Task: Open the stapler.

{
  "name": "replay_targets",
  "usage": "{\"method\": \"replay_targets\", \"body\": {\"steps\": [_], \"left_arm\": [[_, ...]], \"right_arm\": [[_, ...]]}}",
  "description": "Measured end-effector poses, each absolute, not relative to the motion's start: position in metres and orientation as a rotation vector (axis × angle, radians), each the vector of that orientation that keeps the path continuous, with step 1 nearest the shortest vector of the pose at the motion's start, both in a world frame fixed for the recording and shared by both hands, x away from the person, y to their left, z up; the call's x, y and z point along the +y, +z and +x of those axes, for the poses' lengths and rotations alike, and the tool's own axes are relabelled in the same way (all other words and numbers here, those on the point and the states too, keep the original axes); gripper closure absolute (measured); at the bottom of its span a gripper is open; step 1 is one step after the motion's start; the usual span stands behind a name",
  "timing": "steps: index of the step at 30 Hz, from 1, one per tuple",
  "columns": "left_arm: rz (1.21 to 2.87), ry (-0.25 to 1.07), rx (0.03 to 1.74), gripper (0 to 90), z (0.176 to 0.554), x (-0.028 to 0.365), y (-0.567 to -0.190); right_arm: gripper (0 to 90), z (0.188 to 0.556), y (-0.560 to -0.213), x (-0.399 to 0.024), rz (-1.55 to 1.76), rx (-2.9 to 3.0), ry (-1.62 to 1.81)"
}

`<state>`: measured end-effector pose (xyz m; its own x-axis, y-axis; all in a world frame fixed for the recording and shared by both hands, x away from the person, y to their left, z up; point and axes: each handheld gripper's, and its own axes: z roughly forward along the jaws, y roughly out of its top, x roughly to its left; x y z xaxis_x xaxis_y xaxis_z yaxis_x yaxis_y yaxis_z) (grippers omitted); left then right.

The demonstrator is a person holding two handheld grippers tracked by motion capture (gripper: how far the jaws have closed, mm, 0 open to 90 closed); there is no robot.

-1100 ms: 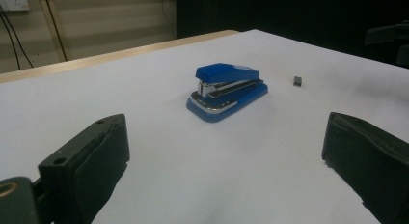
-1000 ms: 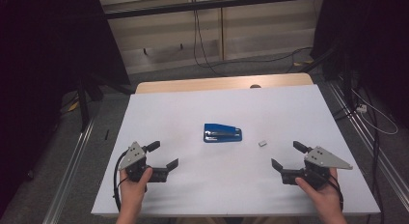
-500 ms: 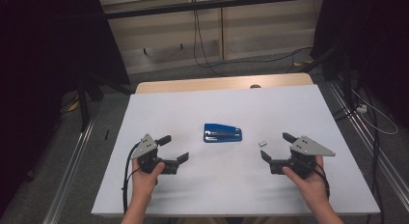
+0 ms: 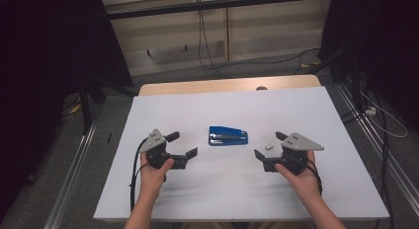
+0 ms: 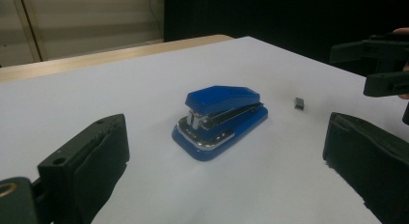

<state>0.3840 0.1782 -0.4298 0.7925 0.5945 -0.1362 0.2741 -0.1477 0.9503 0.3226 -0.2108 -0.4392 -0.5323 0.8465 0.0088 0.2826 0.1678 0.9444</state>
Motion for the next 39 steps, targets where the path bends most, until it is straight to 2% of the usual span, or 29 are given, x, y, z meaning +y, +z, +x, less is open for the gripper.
{"method": "replay_targets", "body": {"steps": [39], "left_arm": [[1.767,0.275,0.709,2.5,0.422,0.148,-0.442]], "right_arm": [[7.4,0.371,-0.435,-0.175,1.085,1.912,1.417]]}}
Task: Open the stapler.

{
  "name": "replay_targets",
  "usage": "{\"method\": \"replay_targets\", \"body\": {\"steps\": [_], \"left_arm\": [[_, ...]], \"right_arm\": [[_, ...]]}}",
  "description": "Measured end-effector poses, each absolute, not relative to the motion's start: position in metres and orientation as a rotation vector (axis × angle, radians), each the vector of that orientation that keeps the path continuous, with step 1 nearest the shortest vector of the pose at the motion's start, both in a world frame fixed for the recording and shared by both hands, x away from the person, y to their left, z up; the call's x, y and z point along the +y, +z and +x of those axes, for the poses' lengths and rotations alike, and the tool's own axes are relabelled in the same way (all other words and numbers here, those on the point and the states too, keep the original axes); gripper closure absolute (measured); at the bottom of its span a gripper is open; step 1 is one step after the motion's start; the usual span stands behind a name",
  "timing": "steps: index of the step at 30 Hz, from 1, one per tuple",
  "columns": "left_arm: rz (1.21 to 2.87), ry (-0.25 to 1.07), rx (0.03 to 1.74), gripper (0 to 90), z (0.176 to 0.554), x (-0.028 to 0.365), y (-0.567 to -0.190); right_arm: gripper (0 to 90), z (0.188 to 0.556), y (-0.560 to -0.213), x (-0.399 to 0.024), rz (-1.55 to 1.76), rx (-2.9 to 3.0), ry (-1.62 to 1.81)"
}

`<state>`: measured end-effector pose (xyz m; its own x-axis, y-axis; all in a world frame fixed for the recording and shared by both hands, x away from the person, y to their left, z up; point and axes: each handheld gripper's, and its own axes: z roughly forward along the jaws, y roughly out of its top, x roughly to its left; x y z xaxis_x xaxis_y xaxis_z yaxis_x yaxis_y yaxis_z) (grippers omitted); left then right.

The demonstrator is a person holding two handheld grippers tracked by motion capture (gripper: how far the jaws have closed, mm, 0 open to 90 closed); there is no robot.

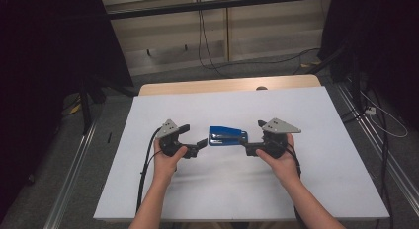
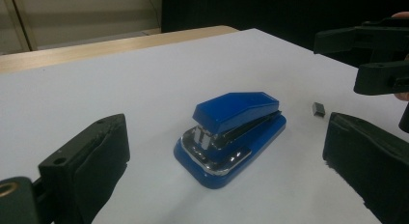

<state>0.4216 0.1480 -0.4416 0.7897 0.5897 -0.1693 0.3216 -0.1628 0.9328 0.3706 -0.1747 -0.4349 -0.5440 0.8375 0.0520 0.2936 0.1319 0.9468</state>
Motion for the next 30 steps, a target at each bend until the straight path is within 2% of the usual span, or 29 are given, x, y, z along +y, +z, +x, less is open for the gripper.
{"method": "replay_targets", "body": {"steps": [4,5,17,20,21,22,23,24,25,28,30], "left_arm": [[1.739,0.249,0.746,2.8,0.429,0.151,-0.444],[1.761,0.259,0.752,2.8,0.433,0.151,-0.444],[1.804,0.277,0.757,4.7,0.445,0.142,-0.446],[1.819,0.289,0.760,5.3,0.448,0.139,-0.445],[1.830,0.289,0.759,5.9,0.450,0.137,-0.444],[1.830,0.289,0.759,6.1,0.450,0.137,-0.444],[1.839,0.295,0.760,6.1,0.451,0.137,-0.444],[1.838,0.297,0.775,6.8,0.451,0.138,-0.444],[1.838,0.297,0.775,6.8,0.451,0.138,-0.444],[1.845,0.307,0.770,8.2,0.451,0.139,-0.444],[1.855,0.321,0.772,10.0,0.452,0.140,-0.443]], "right_arm": [[10.1,0.375,-0.434,-0.171,1.082,1.921,1.414],[14.5,0.376,-0.434,-0.168,1.077,1.935,1.419],[33.7,0.385,-0.436,-0.153,1.037,2.018,1.399],[44.1,0.388,-0.437,-0.149,1.033,2.039,1.386],[53.5,0.389,-0.437,-0.146,1.019,2.063,1.376],[58.0,0.389,-0.437,-0.145,1.008,2.079,1.368],[58.0,0.389,-0.437,-0.145,1.008,2.079,1.368],[72.7,0.390,-0.437,-0.141,0.985,2.113,1.357],[72.7,0.390,-0.437,-0.141,0.985,2.113,1.357],[87.8,0.391,-0.440,-0.135,0.949,2.165,1.346],[90.0,0.393,-0.446,-0.127,0.934,2.204,1.322]]}}
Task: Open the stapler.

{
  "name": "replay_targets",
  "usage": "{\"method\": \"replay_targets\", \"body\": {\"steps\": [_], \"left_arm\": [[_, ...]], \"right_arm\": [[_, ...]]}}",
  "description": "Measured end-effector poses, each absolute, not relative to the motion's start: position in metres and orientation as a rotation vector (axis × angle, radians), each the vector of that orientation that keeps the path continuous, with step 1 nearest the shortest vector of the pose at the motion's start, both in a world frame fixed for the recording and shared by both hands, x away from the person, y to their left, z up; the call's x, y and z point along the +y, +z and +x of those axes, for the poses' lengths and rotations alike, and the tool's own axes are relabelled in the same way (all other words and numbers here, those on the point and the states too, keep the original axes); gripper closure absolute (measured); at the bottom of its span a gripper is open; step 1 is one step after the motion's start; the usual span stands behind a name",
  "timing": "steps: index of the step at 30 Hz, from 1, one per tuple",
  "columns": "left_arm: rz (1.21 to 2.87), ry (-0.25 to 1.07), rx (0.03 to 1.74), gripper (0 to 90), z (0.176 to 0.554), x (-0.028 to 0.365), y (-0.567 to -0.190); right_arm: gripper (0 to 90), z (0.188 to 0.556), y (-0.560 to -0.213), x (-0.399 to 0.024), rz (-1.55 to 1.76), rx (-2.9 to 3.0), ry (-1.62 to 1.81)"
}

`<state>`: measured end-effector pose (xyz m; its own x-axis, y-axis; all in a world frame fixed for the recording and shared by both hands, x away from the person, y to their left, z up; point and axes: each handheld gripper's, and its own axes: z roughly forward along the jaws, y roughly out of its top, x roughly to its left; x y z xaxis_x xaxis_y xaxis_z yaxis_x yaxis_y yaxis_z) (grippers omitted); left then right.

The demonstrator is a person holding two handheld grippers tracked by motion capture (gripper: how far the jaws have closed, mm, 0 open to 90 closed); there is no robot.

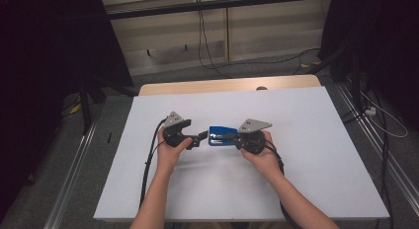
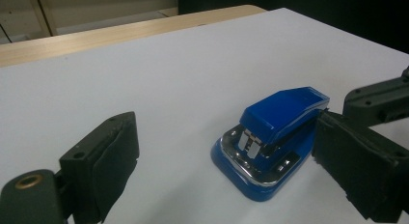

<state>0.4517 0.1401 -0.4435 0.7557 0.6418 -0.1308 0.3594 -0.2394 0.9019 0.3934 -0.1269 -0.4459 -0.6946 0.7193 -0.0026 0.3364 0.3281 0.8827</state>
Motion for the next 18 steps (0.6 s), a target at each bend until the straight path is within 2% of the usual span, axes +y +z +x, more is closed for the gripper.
{"method": "replay_targets", "body": {"steps": [8,14,17,18], "left_arm": [[1.917,0.339,0.790,21.4,0.453,0.140,-0.446],[1.922,0.305,0.804,28.1,0.455,0.140,-0.449],[1.939,0.297,0.792,39.9,0.455,0.139,-0.449],[1.952,0.286,0.784,46.6,0.455,0.138,-0.449]], "right_arm": [[90.0,0.403,-0.456,-0.106,0.877,2.278,1.221],[90.0,0.409,-0.461,-0.100,0.857,2.288,1.176],[90.0,0.410,-0.463,-0.098,0.822,2.283,1.147],[90.0,0.410,-0.463,-0.098,0.820,2.284,1.144]]}}
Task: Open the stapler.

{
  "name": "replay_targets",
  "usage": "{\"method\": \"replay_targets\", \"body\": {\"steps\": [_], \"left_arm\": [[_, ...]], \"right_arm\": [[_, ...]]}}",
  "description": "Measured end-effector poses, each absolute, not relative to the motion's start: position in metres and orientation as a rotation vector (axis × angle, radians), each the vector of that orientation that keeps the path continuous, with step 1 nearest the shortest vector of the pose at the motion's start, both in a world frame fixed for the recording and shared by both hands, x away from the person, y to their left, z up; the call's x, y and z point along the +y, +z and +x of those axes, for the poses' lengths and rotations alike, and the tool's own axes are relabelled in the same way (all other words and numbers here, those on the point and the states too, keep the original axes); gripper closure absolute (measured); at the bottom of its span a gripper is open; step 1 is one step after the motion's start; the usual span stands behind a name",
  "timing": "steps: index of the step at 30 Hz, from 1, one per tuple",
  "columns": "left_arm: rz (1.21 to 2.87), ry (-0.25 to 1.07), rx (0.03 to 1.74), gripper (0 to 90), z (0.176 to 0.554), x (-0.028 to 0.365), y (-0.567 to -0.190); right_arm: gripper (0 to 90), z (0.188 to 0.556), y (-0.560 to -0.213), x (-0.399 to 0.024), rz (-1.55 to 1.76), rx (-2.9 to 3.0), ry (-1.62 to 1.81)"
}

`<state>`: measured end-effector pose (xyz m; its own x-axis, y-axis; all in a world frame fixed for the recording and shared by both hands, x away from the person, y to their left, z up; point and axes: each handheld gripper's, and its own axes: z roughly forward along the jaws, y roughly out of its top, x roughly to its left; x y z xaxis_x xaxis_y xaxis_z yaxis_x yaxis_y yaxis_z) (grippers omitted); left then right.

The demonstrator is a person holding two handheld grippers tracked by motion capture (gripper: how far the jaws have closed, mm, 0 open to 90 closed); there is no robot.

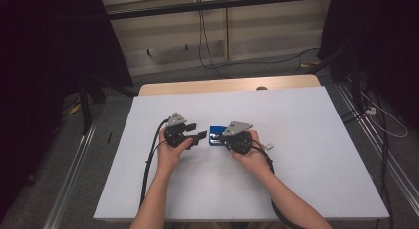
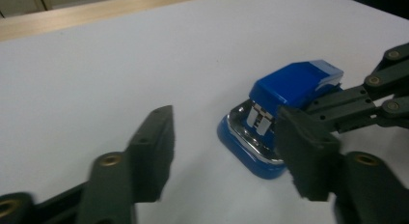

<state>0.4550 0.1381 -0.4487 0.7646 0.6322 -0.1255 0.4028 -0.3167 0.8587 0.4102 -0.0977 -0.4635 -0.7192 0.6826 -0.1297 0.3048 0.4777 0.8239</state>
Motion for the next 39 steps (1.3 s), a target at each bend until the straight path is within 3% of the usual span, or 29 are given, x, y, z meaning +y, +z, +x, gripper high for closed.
{"method": "replay_targets", "body": {"steps": [2,3,6,7,8,11,16,39], "left_arm": [[1.973,0.268,0.769,50.1,0.455,0.135,-0.449],[1.999,0.255,0.766,60.4,0.455,0.132,-0.450],[2.015,0.237,0.757,72.3,0.455,0.129,-0.451],[2.024,0.232,0.754,72.3,0.455,0.128,-0.452],[2.042,0.228,0.738,79.4,0.456,0.125,-0.453],[2.056,0.211,0.728,85.1,0.457,0.122,-0.455],[2.066,0.208,0.713,90.0,0.460,0.118,-0.458],[1.979,0.198,0.696,89.6,0.460,0.118,-0.445]], "right_arm": [[90.0,0.410,-0.464,-0.097,0.816,2.284,1.146],[90.0,0.411,-0.464,-0.096,0.803,2.287,1.140],[90.0,0.411,-0.463,-0.094,0.783,2.296,1.111],[90.0,0.411,-0.463,-0.094,0.783,2.296,1.111],[90.0,0.411,-0.463,-0.094,0.772,2.299,1.104],[90.0,0.411,-0.463,-0.094,0.763,2.299,1.104],[90.0,0.412,-0.464,-0.096,0.782,2.295,1.129],[90.0,0.408,-0.465,-0.097,0.868,2.206,1.205]]}}
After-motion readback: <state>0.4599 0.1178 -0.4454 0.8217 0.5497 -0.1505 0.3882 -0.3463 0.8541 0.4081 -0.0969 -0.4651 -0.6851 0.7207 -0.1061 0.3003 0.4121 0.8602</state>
